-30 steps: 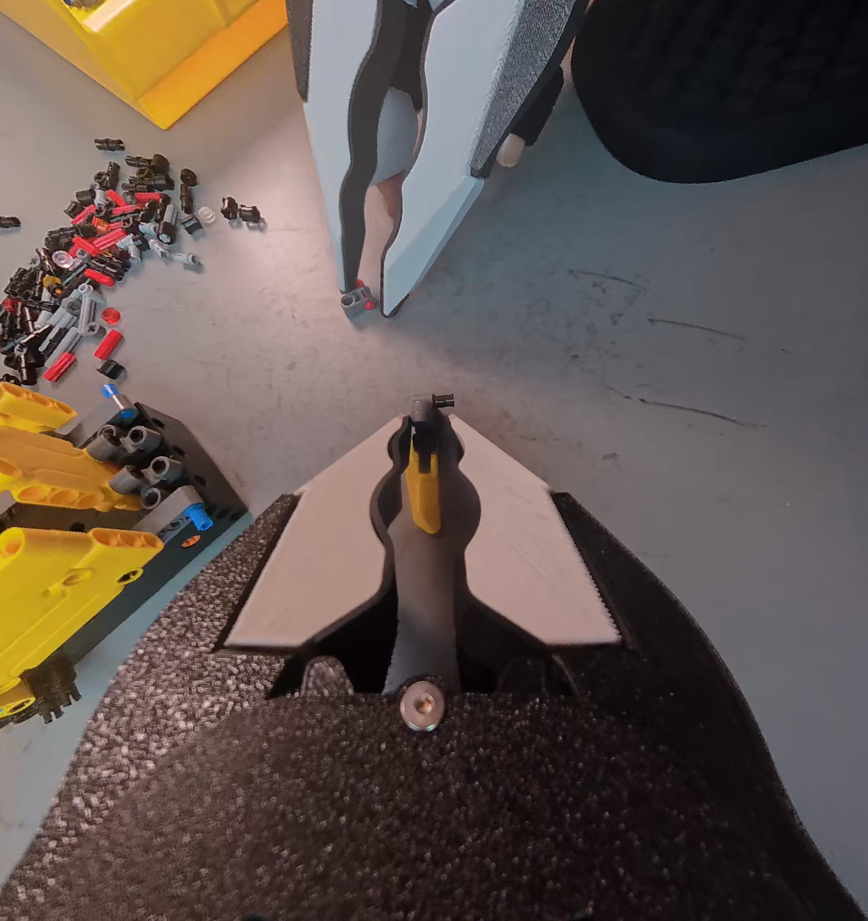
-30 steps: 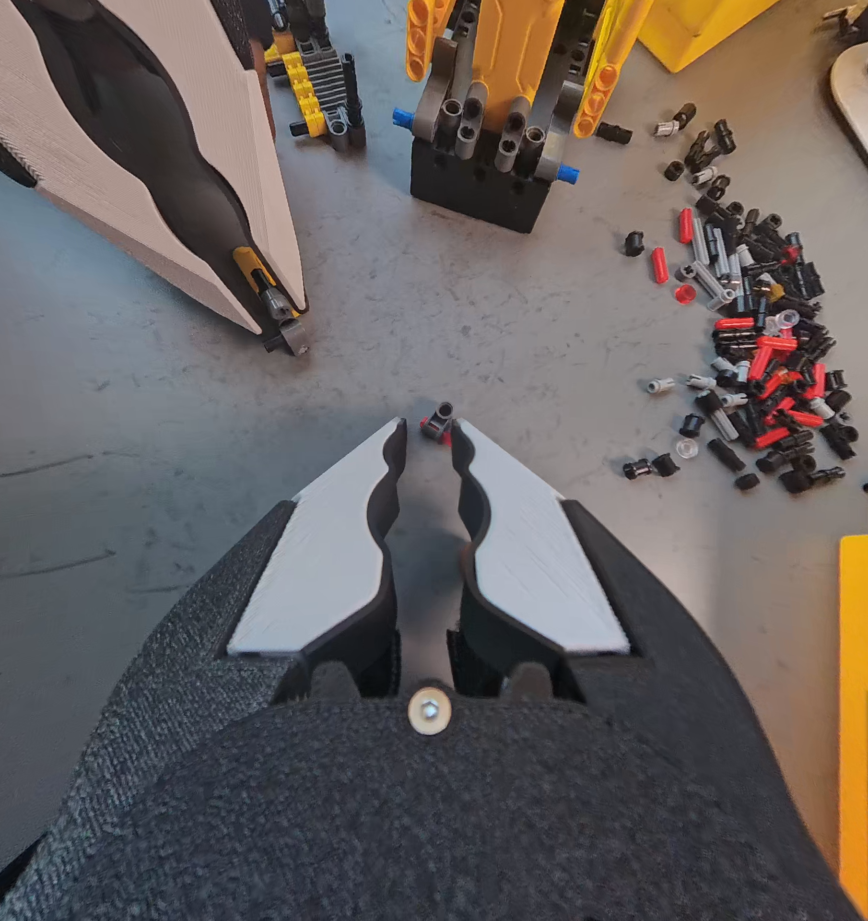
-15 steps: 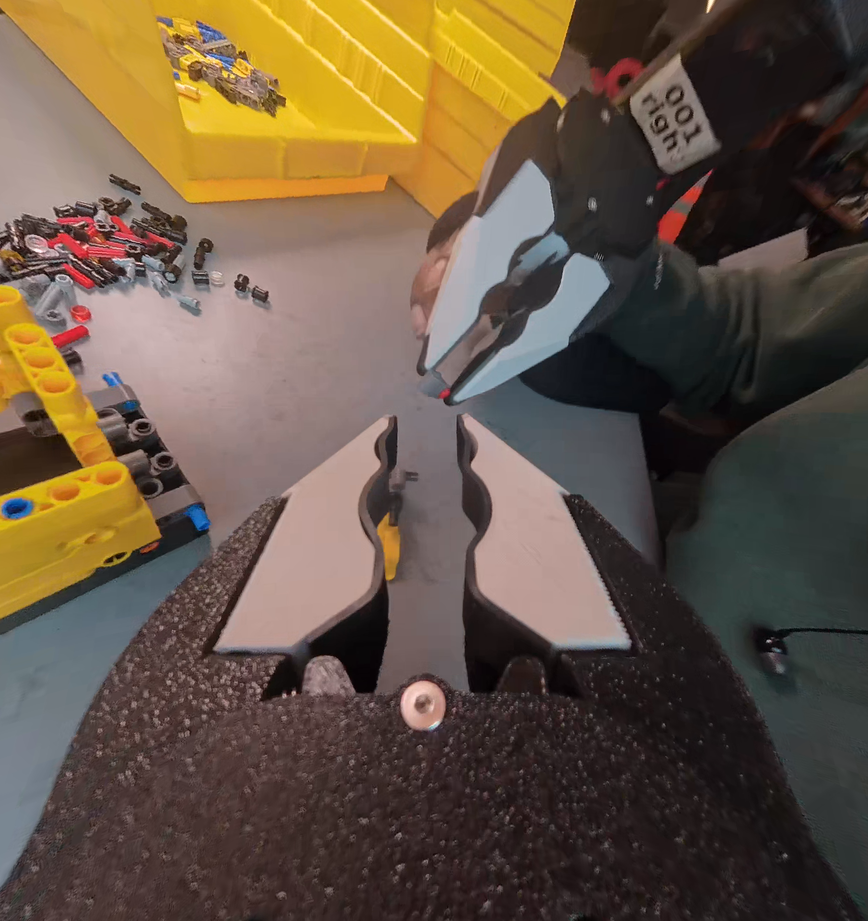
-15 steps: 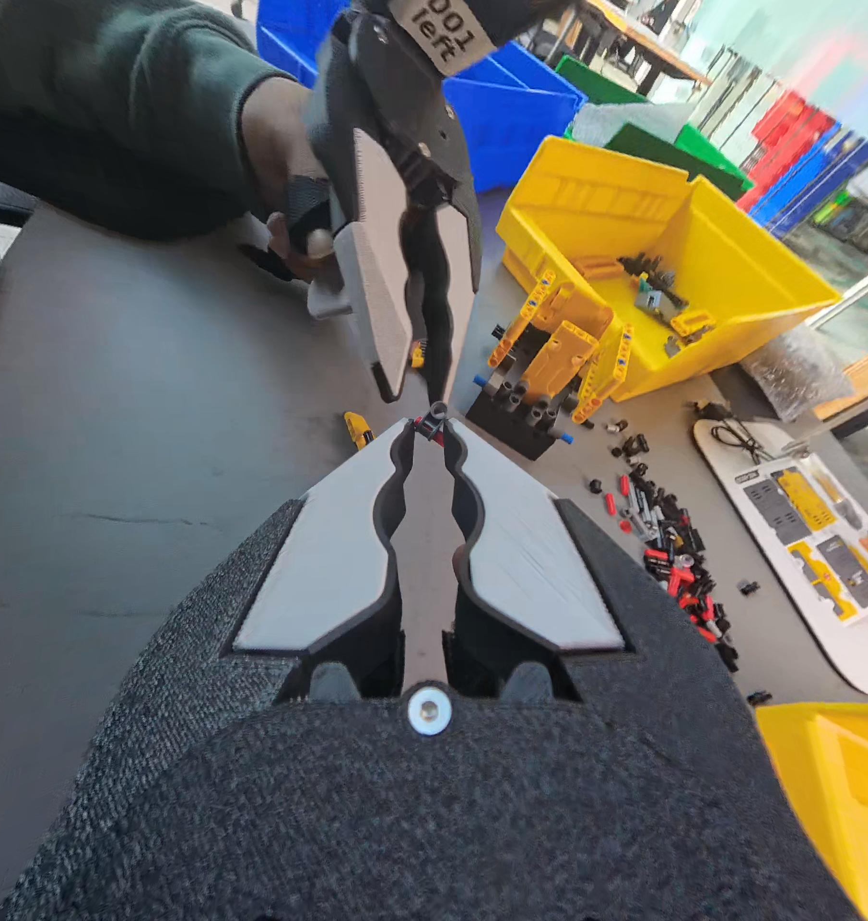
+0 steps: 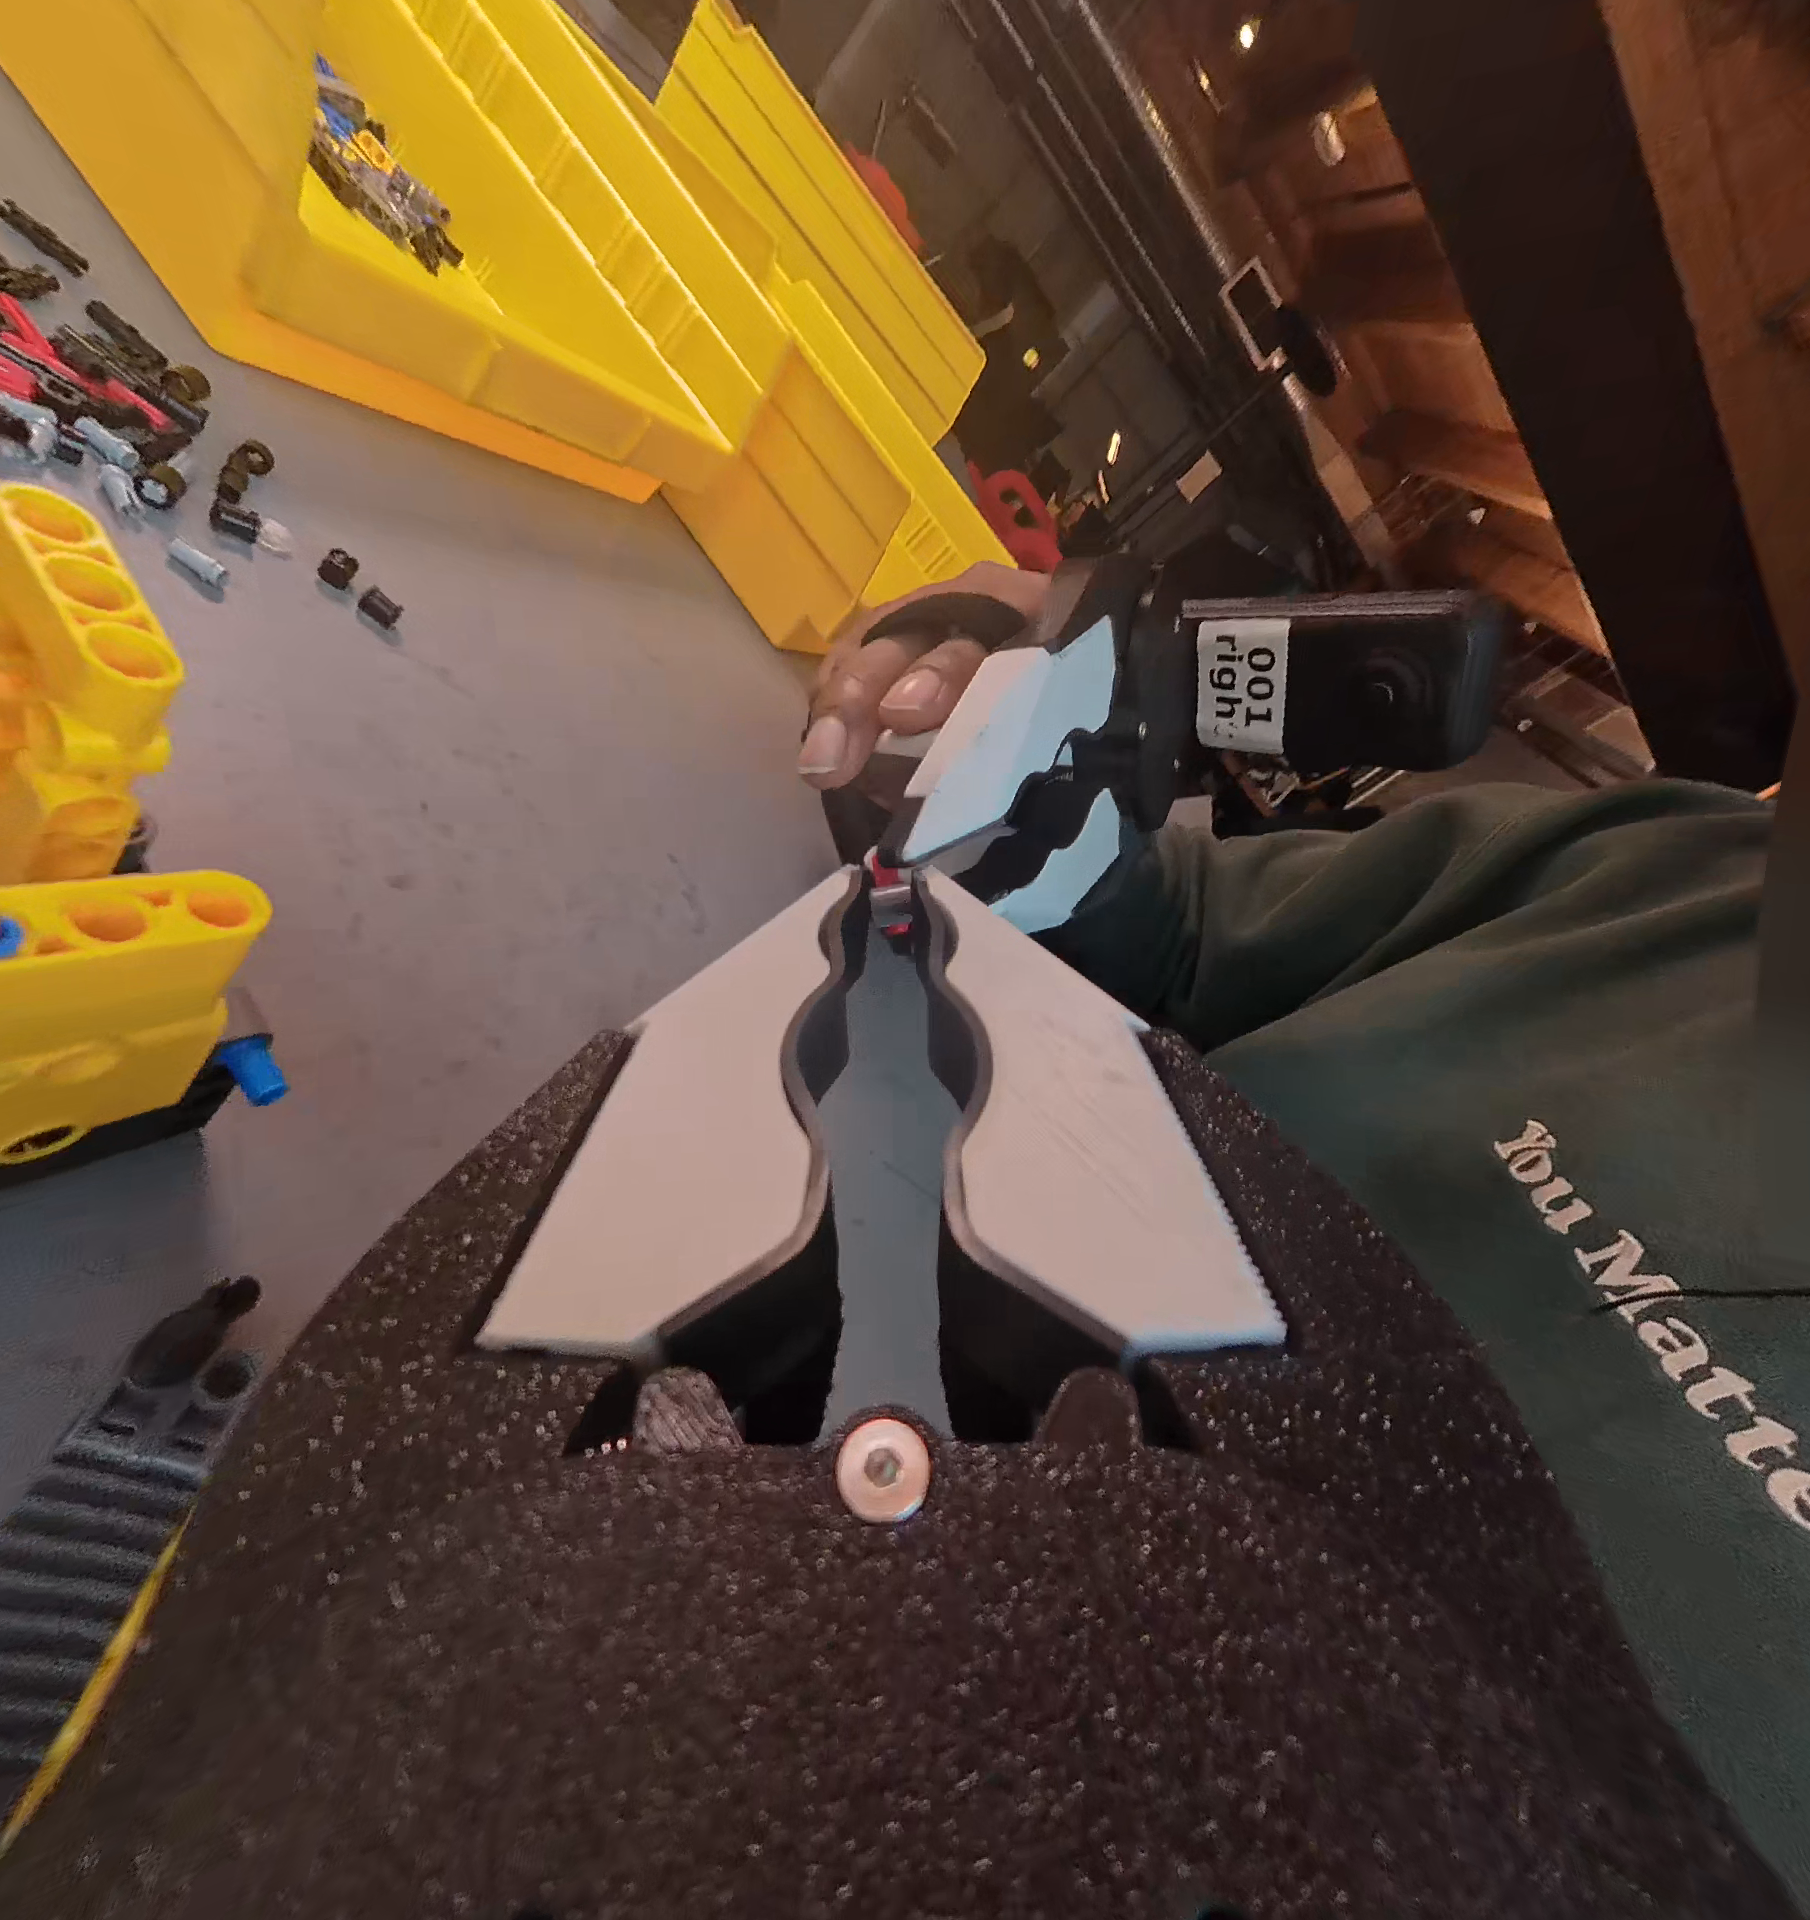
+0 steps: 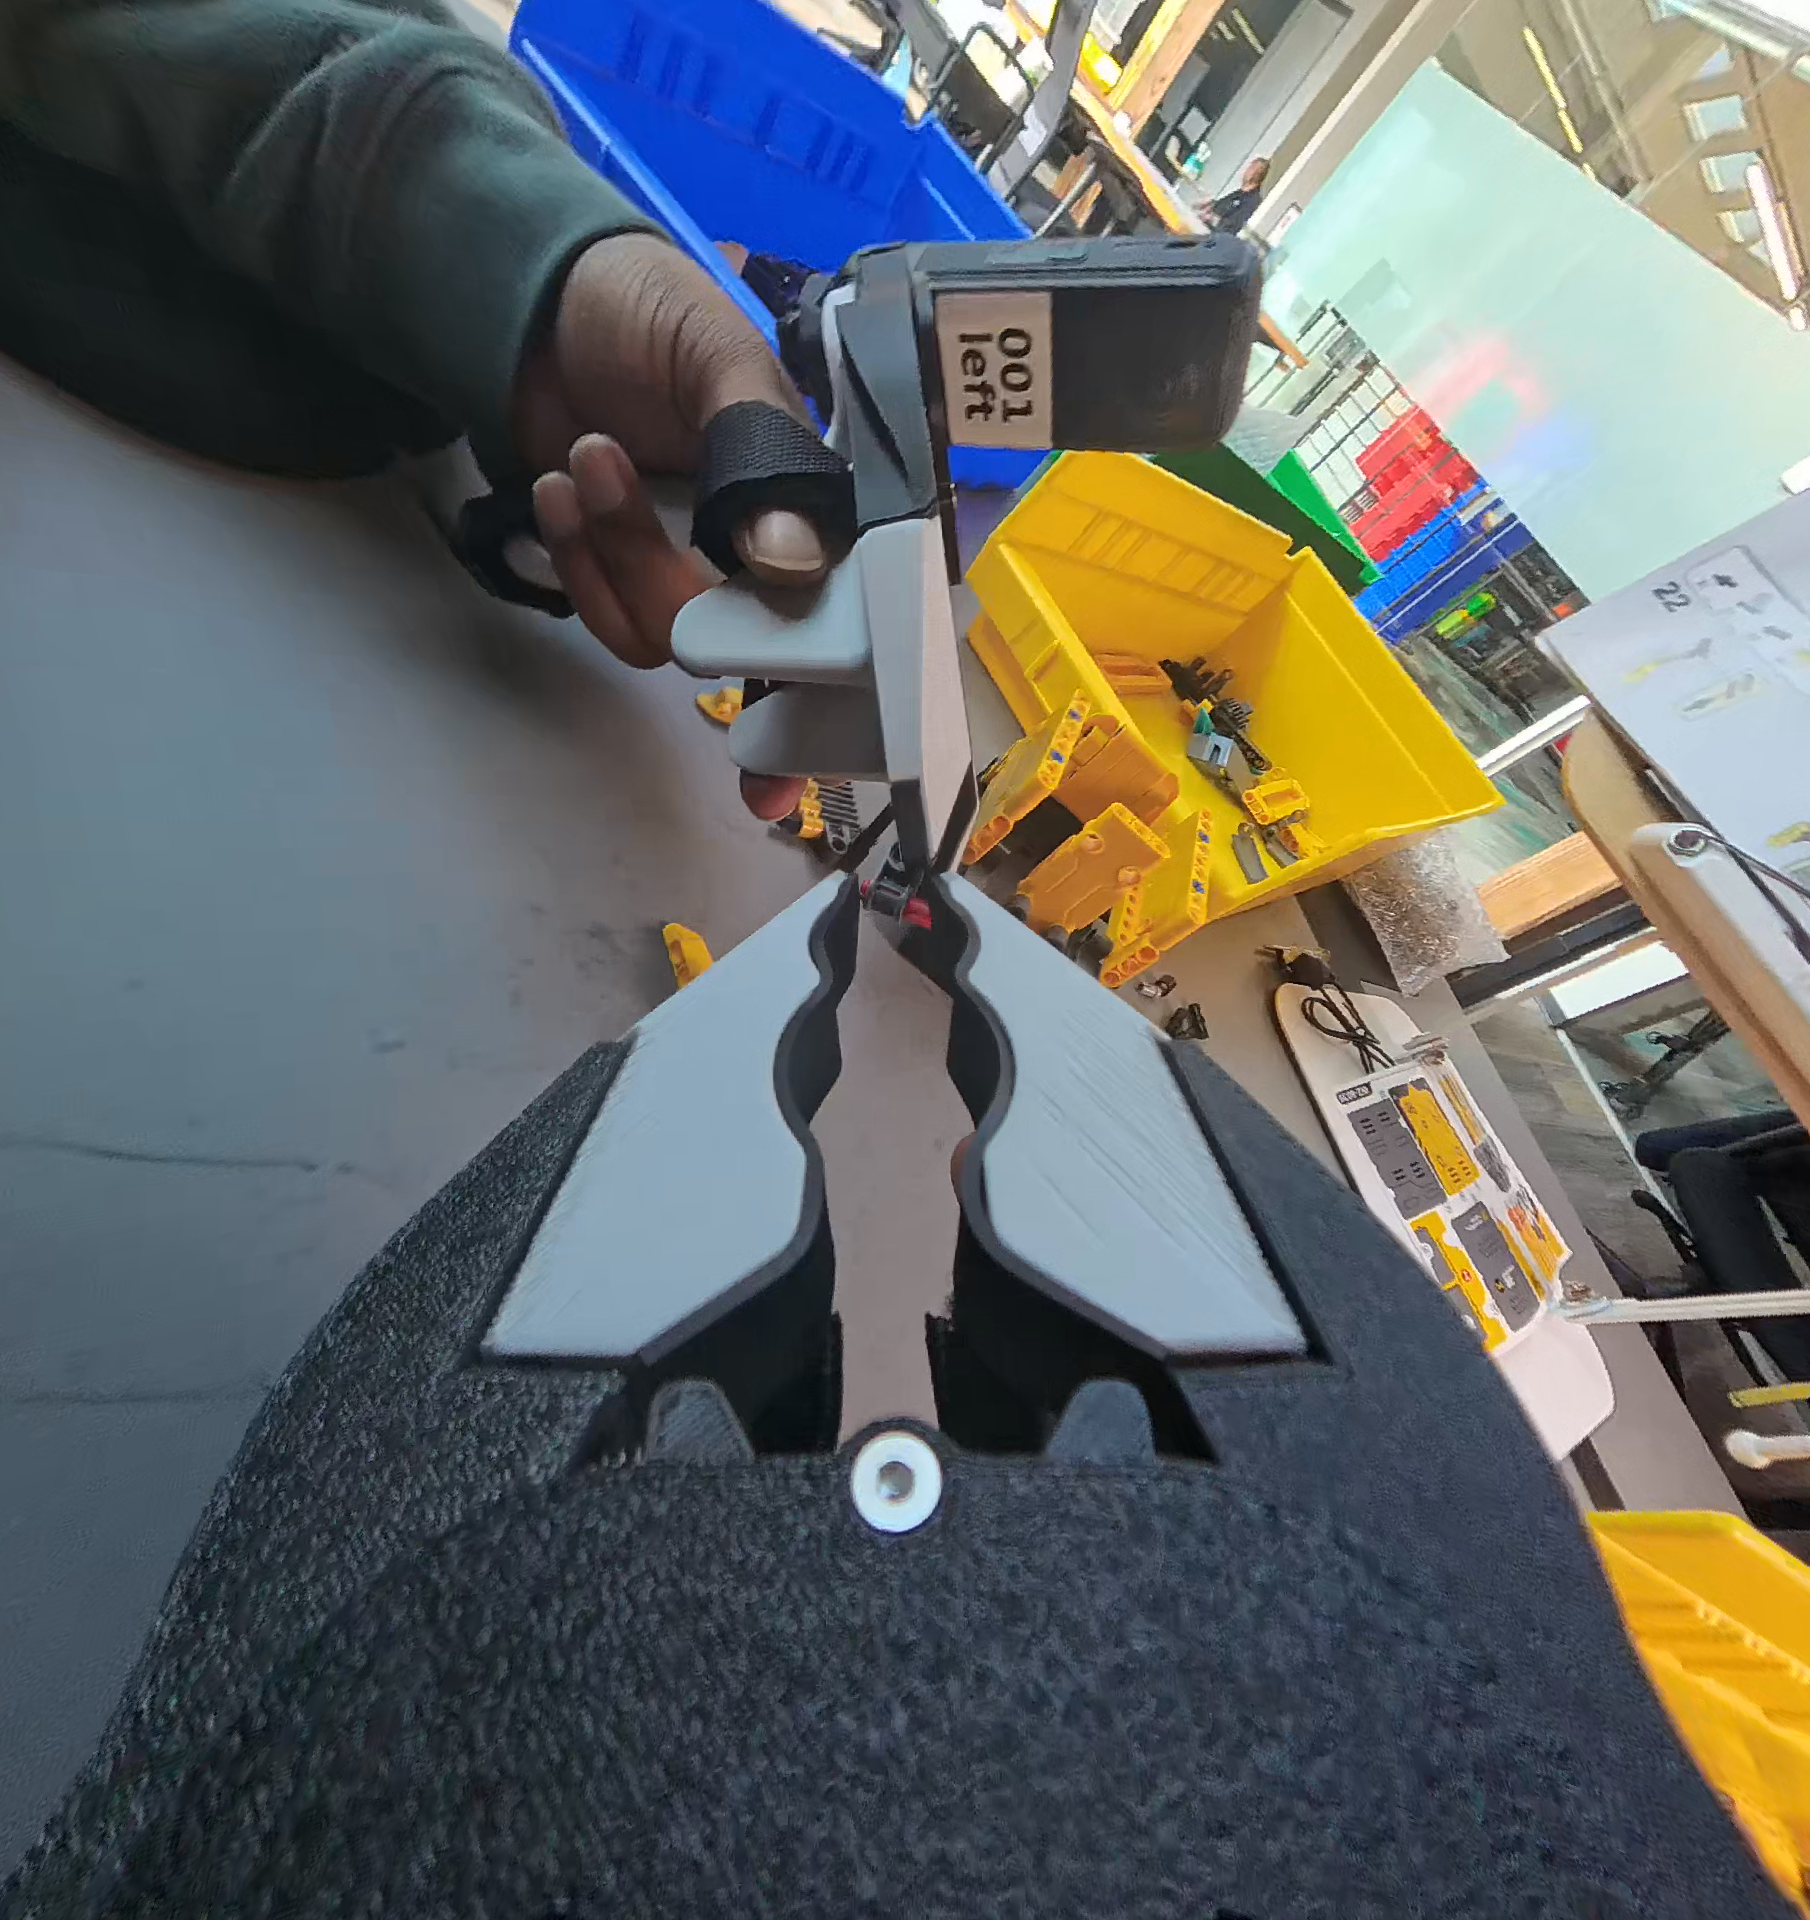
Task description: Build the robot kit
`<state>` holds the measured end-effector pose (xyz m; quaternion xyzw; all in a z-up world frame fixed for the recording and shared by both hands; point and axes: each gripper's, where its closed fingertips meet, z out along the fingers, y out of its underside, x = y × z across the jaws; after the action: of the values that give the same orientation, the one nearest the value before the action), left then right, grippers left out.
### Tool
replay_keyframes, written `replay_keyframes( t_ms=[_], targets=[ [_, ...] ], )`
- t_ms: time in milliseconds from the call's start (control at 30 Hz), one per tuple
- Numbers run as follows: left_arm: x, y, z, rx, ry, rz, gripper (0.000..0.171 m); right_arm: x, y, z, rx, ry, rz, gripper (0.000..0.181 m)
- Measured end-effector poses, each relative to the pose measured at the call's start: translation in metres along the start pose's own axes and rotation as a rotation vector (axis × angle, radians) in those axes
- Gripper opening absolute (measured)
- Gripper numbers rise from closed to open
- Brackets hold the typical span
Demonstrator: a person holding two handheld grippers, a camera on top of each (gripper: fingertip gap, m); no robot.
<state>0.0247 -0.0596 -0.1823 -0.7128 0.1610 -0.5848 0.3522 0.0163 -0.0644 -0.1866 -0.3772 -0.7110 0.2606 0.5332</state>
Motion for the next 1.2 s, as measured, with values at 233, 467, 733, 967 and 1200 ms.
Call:
replay_keyframes(
  t_ms=[233,467,733,967,1200],
  targets=[
    [0.005,-0.018,-0.008,0.121,0.049,-0.046,0.006,0.024,-0.006,-0.002,0.045,0.104,0.141,0.026],
    [0.008,-0.02,-0.006,0.143,0.069,-0.071,0.007,0.021,-0.011,0.001,0.048,0.113,0.134,0.016],
    [0.009,-0.015,-0.004,0.116,0.113,-0.13,0.007,0.02,-0.011,0.0,0.038,0.101,0.125,0.014],
    [0.012,-0.007,-0.004,0.042,0.115,-0.122,0.006,0.014,-0.013,0.0,0.032,0.076,0.092,0.014],
    [0.012,0.003,-0.003,-0.024,0.146,-0.169,0.007,0.005,-0.011,-0.001,0.04,0.013,0.085,0.013]
  ],
)
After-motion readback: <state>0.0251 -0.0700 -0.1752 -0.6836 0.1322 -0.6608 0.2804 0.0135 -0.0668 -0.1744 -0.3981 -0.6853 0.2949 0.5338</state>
